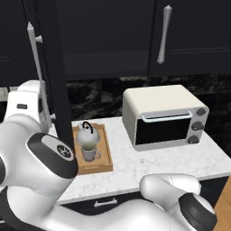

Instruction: Pick the kettle from the counter and place it on the tray. Then pick the mug from the cabinet and place it on the tray. Then close the cabinet doors.

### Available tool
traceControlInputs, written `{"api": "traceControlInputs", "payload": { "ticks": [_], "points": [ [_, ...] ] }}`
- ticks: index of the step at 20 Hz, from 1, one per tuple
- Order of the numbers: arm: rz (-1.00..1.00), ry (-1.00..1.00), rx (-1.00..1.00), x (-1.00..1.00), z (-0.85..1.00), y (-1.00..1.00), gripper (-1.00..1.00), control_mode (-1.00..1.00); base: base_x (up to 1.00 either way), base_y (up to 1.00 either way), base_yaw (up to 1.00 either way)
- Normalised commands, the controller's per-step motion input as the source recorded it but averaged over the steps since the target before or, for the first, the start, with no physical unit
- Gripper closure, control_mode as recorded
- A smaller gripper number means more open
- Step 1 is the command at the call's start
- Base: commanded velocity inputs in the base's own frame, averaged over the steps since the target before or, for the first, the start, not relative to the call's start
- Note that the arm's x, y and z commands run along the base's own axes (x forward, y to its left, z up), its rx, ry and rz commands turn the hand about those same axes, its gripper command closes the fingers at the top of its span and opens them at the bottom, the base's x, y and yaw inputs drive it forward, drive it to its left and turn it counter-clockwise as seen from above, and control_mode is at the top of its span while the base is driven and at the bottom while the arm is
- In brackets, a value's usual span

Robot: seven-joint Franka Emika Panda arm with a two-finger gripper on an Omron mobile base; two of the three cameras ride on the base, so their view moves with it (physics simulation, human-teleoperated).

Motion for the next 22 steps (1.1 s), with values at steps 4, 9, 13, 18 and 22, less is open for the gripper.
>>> {"api": "traceControlInputs", "payload": {
  "ticks": [4,9,13,18,22],
  "points": [
    [-0.18,-0.03,0.00,0.01,0.00,-0.57,-1.00,-1.00,0.00,0.00,0.00],
    [-0.16,-0.03,0.00,0.21,-0.02,-0.64,-1.00,-1.00,0.00,0.00,0.00],
    [-0.09,-0.07,0.00,0.45,-0.06,-0.62,-1.00,-1.00,0.00,0.00,0.00],
    [-0.09,-0.06,0.00,0.52,-0.02,-0.66,-1.00,-1.00,0.00,0.00,0.00],
    [-0.11,0.00,0.02,0.61,0.00,-0.70,-1.00,-1.00,0.00,0.00,0.00]
  ]
}}
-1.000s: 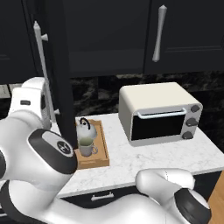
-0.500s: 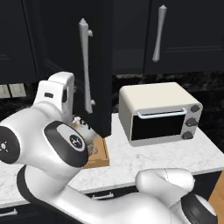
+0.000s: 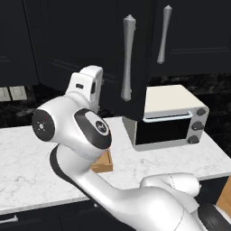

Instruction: Pick the kettle from the counter and place it on the tray. Then pick the mug from the cabinet and place it on the tray. Then close the cabinet doors.

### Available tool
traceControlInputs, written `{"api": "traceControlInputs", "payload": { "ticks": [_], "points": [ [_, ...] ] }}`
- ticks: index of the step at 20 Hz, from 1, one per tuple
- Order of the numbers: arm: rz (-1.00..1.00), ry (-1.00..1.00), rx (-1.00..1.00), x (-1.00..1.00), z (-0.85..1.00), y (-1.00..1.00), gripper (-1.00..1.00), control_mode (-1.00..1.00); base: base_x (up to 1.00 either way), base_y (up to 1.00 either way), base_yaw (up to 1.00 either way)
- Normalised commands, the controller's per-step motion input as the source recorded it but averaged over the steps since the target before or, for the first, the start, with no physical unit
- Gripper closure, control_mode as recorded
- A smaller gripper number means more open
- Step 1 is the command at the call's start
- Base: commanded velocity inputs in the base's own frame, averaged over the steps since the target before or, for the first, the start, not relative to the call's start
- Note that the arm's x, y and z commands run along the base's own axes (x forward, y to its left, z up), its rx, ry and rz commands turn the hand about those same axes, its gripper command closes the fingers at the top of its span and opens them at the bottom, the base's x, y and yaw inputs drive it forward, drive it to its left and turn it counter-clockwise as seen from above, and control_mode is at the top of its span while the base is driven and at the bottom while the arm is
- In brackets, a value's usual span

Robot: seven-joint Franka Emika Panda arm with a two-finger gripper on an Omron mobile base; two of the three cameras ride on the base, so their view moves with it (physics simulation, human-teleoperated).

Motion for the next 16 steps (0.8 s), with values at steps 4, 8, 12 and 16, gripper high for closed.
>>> {"api": "traceControlInputs", "payload": {
  "ticks": [4,8,12,16],
  "points": [
    [-0.08,0.00,0.07,0.69,0.00,-0.68,-1.00,-1.00,0.00,0.00,0.00],
    [-0.05,0.00,0.14,0.74,0.00,-0.64,-1.00,-1.00,0.00,0.00,0.00],
    [0.00,0.01,0.21,0.91,0.00,-0.59,-1.00,-1.00,0.00,0.00,0.00],
    [0.03,0.03,0.25,0.93,-0.01,-0.58,-1.00,-1.00,0.00,0.00,0.00]
  ]
}}
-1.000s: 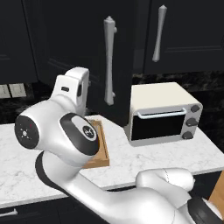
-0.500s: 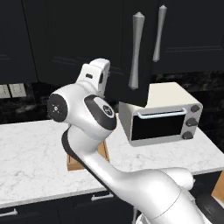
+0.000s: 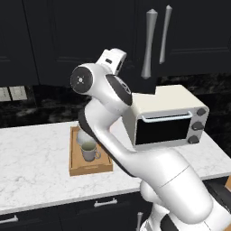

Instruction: Pick the kettle from the counter and place it on the tray. Then pick the mug from the cabinet and place it on the tray. Then close the cabinet doors.

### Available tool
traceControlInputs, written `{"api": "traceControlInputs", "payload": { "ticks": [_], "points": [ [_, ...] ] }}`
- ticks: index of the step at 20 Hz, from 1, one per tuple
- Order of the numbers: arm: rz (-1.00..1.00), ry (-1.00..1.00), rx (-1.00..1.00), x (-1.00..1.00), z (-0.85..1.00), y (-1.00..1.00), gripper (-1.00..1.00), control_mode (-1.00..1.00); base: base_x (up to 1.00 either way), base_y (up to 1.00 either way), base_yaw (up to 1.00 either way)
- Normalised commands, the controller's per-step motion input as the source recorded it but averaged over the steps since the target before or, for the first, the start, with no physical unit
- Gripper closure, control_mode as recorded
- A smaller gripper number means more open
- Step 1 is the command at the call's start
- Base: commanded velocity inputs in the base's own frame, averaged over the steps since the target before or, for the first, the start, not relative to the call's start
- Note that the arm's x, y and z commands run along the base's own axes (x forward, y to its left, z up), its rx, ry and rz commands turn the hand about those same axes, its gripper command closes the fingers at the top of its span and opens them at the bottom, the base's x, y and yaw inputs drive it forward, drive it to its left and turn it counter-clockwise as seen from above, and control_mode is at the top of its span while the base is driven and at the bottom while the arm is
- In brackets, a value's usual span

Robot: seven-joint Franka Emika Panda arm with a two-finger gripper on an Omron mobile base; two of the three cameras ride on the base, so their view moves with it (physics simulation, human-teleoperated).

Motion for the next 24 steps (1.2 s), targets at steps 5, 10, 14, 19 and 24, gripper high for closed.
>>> {"api": "traceControlInputs", "payload": {
  "ticks": [5,10,14,19,24],
  "points": [
    [0.11,0.01,0.26,0.75,0.00,-0.60,-1.00,-1.00,0.00,0.00,0.00],
    [0.16,-0.04,0.09,0.43,-0.18,-0.48,-1.00,-1.00,0.00,0.00,0.00],
    [0.15,-0.14,0.00,0.38,-0.30,-0.36,-1.00,-1.00,0.00,0.00,0.00],
    [0.12,-0.12,0.00,0.50,-0.19,-0.21,-1.00,-1.00,0.00,0.00,0.00],
    [0.06,-0.01,0.00,0.63,-0.06,-0.04,-1.00,-1.00,0.00,0.00,0.00]
  ]
}}
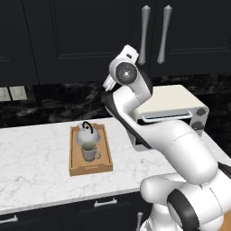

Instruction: Pick the kettle from the counter and place it on the tray. Then pick the mug from the cabinet and place it on the tray. Then close the cabinet doors.

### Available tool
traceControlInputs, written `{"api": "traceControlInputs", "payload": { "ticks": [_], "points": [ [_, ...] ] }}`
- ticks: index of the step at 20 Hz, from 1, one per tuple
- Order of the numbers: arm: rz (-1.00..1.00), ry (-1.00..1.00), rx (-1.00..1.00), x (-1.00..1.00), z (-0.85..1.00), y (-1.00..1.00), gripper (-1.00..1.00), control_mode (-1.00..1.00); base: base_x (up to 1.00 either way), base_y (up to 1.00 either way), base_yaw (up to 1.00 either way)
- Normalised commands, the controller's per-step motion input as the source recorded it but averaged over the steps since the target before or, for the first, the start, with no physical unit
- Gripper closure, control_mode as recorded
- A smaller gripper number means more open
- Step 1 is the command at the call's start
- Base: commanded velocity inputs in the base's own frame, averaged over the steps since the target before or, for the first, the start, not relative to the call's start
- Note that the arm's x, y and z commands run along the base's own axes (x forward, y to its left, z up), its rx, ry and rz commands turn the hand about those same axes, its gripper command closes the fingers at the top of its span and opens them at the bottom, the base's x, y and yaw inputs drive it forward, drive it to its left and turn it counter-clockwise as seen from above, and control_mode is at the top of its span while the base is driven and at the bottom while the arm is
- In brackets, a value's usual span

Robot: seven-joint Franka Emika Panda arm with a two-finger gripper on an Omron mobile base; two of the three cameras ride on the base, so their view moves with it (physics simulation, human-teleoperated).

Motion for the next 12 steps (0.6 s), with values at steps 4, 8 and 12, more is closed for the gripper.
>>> {"api": "traceControlInputs", "payload": {
  "ticks": [4,8,12],
  "points": [
    [0.02,0.00,0.00,0.50,-0.02,-0.01,-1.00,-1.00,0.00,0.00,0.00],
    [0.00,0.00,0.00,0.40,-0.01,0.00,-1.00,-1.00,0.00,0.00,0.00],
    [0.00,0.00,0.00,0.29,-0.04,0.00,-1.00,-1.00,0.00,0.00,0.00]
  ]
}}
